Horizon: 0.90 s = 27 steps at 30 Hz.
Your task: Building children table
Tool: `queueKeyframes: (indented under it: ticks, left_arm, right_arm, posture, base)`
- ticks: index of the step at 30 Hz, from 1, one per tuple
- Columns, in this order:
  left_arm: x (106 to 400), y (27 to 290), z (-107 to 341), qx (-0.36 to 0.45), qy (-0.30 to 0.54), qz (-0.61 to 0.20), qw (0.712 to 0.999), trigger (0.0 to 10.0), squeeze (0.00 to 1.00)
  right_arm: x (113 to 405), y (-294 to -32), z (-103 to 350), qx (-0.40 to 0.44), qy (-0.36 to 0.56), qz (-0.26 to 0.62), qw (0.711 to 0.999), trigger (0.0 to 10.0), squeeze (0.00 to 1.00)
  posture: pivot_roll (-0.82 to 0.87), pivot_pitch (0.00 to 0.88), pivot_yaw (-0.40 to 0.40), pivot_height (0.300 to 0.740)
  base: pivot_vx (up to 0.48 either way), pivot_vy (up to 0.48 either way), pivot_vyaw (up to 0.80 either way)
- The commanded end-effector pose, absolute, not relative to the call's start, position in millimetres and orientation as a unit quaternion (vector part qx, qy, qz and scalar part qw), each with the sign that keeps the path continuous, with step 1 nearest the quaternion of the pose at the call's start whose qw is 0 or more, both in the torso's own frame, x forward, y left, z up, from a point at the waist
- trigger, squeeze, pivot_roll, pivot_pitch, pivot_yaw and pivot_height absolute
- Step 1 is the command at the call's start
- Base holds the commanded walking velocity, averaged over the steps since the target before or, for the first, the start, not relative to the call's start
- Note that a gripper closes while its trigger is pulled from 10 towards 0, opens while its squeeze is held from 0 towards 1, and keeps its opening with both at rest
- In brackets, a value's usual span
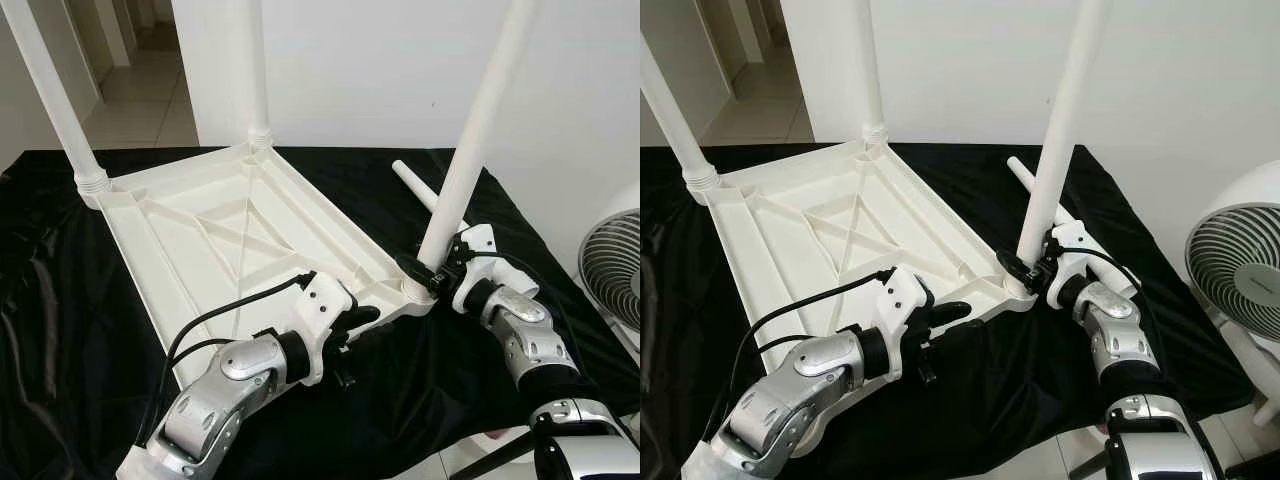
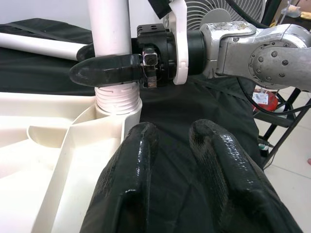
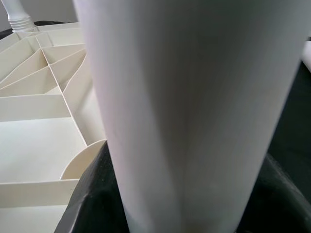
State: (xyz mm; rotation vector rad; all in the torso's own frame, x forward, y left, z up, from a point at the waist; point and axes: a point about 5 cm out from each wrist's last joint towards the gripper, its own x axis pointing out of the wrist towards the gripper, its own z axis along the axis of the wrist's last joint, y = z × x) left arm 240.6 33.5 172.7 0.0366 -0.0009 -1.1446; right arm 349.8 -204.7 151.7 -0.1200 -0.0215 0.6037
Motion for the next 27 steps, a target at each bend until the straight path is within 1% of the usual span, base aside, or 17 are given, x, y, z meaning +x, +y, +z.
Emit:
queueKeyframes:
  ticks: [1, 2, 7, 11, 14, 16, 23, 27]
  left_arm:
    - [243, 32, 173, 0.023, -0.003, -0.536, 0.844, 10.0, 0.00]
    - [243, 32, 173, 0.023, -0.003, -0.536, 0.844, 10.0, 0.00]
    - [242, 32, 173, 0.020, -0.005, -0.535, 0.844, 10.0, 0.00]
    - [242, 32, 173, 0.019, -0.005, -0.536, 0.844, 10.0, 0.00]
    - [241, 31, 173, 0.019, -0.005, -0.537, 0.844, 10.0, 0.00]
    - [241, 31, 172, 0.018, -0.005, -0.538, 0.843, 10.0, 0.00]
    - [241, 31, 172, 0.019, -0.005, -0.538, 0.842, 10.0, 0.00]
    - [241, 32, 172, 0.017, -0.006, -0.537, 0.843, 10.0, 0.00]
  right_arm:
    - [347, -207, 146, -0.060, -0.006, 0.283, 0.957, 10.0, 0.00]
    - [347, -207, 146, -0.060, -0.006, 0.283, 0.957, 10.0, 0.00]
    - [339, -205, 134, -0.060, -0.002, 0.213, 0.975, 10.0, 0.00]
    - [338, -204, 132, -0.059, 0.001, 0.205, 0.977, 10.0, 0.00]
    - [335, -201, 129, -0.056, 0.002, 0.181, 0.982, 10.0, 0.00]
    - [332, -196, 126, -0.046, 0.000, 0.157, 0.987, 10.0, 0.00]
    - [328, -188, 123, -0.035, -0.002, 0.129, 0.991, 10.0, 0.00]
    - [325, -182, 121, -0.019, 0.005, 0.098, 0.995, 10.0, 0.00]
  posture:
    - [0.03, 0.032, -0.026, 0.740]
    - [0.03, 0.032, -0.026, 0.740]
    - [0.02, 0.026, -0.031, 0.740]
    - [0.02, 0.025, -0.032, 0.740]
    - [0.02, 0.023, -0.033, 0.740]
    - [0.02, 0.020, -0.034, 0.740]
    - [0.02, 0.018, -0.036, 0.740]
    - [0.02, 0.018, -0.040, 0.740]
  base:
    - [0.000, 0.000, 0.00]
    - [0.000, 0.000, 0.00]
    - [0.000, 0.000, 0.00]
    - [0.000, 0.000, 0.00]
    - [0.000, 0.000, 0.00]
    - [0.000, 0.000, 0.00]
    - [0.000, 0.000, 0.00]
    - [0.000, 0.000, 0.00]
